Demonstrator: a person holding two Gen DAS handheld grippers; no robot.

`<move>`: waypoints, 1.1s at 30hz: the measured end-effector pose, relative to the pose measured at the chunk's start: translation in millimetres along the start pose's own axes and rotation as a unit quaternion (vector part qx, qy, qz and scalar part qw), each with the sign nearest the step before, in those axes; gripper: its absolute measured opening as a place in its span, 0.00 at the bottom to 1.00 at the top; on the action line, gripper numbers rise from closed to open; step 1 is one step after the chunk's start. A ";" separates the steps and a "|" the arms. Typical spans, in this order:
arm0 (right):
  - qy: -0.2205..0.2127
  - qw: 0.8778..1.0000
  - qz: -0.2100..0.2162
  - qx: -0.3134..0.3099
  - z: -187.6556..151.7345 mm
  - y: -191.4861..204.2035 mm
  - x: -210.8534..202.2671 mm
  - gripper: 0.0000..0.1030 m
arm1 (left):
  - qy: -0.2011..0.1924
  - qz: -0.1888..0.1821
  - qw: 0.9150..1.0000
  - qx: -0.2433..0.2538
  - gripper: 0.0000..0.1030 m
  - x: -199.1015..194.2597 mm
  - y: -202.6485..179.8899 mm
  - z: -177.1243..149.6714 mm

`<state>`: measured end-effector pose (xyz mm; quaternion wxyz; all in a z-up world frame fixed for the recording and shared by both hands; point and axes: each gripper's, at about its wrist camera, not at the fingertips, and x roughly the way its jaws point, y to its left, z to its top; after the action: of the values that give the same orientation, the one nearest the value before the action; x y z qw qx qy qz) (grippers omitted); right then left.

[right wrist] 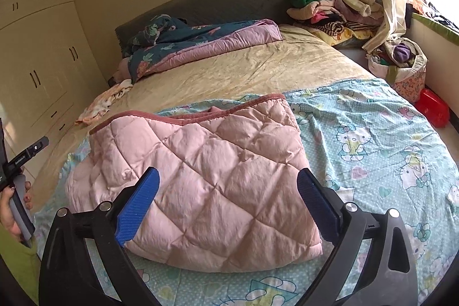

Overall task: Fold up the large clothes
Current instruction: 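Move both tools to the side edge of the folded jacket and grasp it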

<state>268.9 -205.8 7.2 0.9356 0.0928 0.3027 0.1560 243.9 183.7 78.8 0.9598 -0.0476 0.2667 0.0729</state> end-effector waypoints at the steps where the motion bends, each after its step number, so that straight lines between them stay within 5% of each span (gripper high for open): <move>1: -0.002 1.000 0.000 -0.002 -0.8 0.7 -2.1 0.93 | 0.000 0.002 1.000 0.002 0.91 -1.9 0.2 -0.7; 16: 0.000 0.999 -0.044 -0.027 -25.4 -9.6 -14.3 0.95 | 0.049 0.028 0.998 0.006 0.91 1.5 18.5 -42.9; 27: 0.089 0.992 -0.082 -0.036 -55.9 -38.4 44.1 0.95 | 0.146 0.018 0.988 -0.054 0.91 55.2 62.0 -111.6; 33: 0.104 0.990 -0.086 -0.039 -57.7 -42.8 70.9 0.95 | 0.143 -0.008 0.987 -0.072 0.91 65.9 66.5 -119.5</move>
<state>299.1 -216.5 -88.5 0.9118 0.0129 0.3991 0.0959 228.3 241.2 -60.9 0.9066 -0.1285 0.3946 0.0771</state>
